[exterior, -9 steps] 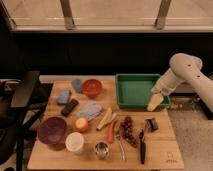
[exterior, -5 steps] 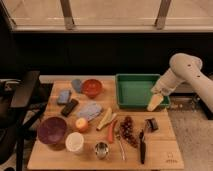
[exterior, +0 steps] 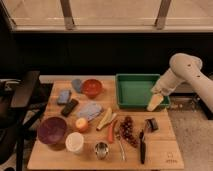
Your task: Stack bowls into tray
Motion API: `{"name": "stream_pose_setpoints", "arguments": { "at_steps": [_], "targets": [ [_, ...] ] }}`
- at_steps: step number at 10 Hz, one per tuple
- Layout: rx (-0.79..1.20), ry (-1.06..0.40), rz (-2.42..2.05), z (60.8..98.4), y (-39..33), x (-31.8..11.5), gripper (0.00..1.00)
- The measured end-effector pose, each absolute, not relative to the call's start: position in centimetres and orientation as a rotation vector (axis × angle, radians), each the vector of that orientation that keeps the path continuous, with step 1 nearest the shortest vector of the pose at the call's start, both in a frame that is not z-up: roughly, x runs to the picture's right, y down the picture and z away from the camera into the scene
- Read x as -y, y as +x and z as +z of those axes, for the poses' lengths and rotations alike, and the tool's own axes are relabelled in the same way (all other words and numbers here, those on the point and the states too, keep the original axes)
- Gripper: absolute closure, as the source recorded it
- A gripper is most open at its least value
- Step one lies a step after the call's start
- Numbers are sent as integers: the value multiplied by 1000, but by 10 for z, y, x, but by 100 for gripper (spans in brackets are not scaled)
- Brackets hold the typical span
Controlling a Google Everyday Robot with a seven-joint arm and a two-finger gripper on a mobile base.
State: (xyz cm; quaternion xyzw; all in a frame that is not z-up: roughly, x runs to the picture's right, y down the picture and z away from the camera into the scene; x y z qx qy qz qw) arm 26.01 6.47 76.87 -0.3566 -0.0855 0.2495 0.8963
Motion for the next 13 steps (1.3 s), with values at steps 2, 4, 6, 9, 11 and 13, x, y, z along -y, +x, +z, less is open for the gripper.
{"name": "stream_pose_setpoints", "arguments": {
  "at_steps": [2, 4, 6, 9, 11, 13],
  "targets": [
    [177, -739, 517, 769, 260, -65, 20],
    [177, -739, 517, 769, 260, -65, 20],
    [177, -739, 517, 769, 260, -65, 20],
    [177, -739, 517, 769, 260, -65, 20],
    [175, -737, 496, 767, 261, -63, 20],
    [182, -696, 408, 764, 241, -48, 20]
  ]
}}
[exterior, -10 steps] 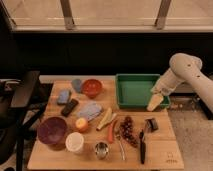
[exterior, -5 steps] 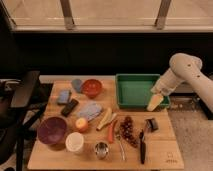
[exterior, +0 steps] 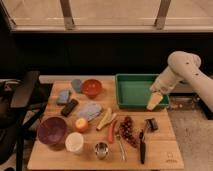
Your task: Stack bowls into tray
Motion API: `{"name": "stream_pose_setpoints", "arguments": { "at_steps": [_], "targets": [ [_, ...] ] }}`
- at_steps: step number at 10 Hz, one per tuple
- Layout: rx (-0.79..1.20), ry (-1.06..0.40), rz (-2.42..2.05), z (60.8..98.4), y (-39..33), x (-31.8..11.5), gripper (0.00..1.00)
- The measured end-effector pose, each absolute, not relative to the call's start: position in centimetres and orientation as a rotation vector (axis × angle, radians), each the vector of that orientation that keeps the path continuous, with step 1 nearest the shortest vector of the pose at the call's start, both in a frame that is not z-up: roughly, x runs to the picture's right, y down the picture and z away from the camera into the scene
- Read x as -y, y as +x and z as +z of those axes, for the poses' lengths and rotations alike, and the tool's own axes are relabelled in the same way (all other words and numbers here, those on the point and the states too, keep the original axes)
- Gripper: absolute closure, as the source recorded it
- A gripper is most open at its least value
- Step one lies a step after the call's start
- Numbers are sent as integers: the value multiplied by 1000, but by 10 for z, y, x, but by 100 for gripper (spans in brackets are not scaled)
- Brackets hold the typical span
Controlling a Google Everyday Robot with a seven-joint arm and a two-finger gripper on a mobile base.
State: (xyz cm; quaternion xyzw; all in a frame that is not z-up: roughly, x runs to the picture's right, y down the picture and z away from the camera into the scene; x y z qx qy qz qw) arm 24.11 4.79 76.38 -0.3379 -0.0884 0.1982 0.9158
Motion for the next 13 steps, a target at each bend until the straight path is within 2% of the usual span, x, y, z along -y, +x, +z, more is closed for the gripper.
{"name": "stream_pose_setpoints", "arguments": {
  "at_steps": [4, 8, 13],
  "targets": [
    [210, -605, 237, 768, 150, -19, 20],
    [284, -591, 82, 785, 49, -1, 20],
    [296, -592, 68, 787, 38, -1, 20]
  ]
}}
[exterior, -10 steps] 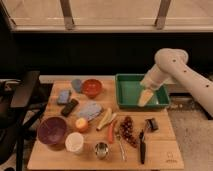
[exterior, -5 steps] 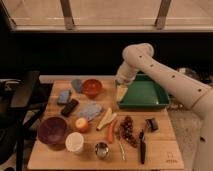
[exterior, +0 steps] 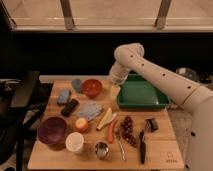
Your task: Stack bowls into tray
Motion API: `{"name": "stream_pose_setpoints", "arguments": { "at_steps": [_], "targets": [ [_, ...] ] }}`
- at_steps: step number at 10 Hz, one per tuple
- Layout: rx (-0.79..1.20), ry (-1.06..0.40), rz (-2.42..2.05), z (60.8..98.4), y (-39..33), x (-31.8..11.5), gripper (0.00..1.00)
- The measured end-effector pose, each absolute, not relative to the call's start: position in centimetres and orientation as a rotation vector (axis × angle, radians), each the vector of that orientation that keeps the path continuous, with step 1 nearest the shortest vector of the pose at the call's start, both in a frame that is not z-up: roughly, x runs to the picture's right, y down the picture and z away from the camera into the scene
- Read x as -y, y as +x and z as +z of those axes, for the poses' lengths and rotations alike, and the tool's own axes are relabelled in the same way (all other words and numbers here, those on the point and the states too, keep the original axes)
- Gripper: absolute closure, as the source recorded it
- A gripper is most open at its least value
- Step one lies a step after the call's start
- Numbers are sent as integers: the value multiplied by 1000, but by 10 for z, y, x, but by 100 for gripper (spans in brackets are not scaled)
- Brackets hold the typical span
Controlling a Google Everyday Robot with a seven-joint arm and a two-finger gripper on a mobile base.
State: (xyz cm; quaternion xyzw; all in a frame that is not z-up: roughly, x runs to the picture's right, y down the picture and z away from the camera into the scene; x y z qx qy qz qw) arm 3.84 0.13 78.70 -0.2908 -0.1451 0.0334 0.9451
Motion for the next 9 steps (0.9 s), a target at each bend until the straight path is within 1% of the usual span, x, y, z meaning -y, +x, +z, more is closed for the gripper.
{"name": "stream_pose_setpoints", "arguments": {
  "at_steps": [4, 6, 8, 9],
  "targets": [
    [309, -588, 68, 790, 36, -1, 20],
    [349, -581, 62, 806, 19, 1, 20],
    [388, -579, 45, 830, -16, 1, 20],
    [408, -581, 33, 848, -35, 0, 20]
  ]
}}
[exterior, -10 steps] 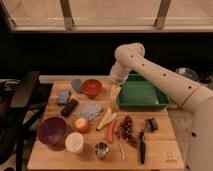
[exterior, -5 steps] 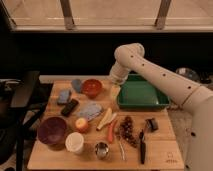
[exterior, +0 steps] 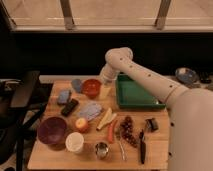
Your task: Stack bowls into tray
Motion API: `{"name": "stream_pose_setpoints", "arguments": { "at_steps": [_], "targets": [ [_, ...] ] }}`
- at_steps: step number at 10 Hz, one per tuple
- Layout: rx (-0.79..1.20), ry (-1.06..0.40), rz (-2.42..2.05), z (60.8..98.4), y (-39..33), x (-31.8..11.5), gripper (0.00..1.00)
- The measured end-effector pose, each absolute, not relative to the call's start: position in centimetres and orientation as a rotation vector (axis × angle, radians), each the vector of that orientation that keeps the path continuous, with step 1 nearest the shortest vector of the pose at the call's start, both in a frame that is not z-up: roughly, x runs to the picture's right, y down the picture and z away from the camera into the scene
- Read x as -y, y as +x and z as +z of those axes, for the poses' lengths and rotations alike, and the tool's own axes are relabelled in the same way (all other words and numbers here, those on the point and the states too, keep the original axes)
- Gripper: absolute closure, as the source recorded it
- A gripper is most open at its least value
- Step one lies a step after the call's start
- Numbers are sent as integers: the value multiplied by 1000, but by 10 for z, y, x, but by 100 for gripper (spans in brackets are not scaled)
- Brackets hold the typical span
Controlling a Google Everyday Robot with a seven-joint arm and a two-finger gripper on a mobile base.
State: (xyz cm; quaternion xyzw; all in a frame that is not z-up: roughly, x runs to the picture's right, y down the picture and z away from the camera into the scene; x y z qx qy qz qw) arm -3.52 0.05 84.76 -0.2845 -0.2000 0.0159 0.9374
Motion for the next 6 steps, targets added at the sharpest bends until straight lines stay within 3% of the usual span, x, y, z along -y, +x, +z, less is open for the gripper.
{"name": "stream_pose_setpoints", "arguments": {
  "at_steps": [6],
  "targets": [
    [448, -586, -45, 913, -84, -24, 20]
  ]
}}
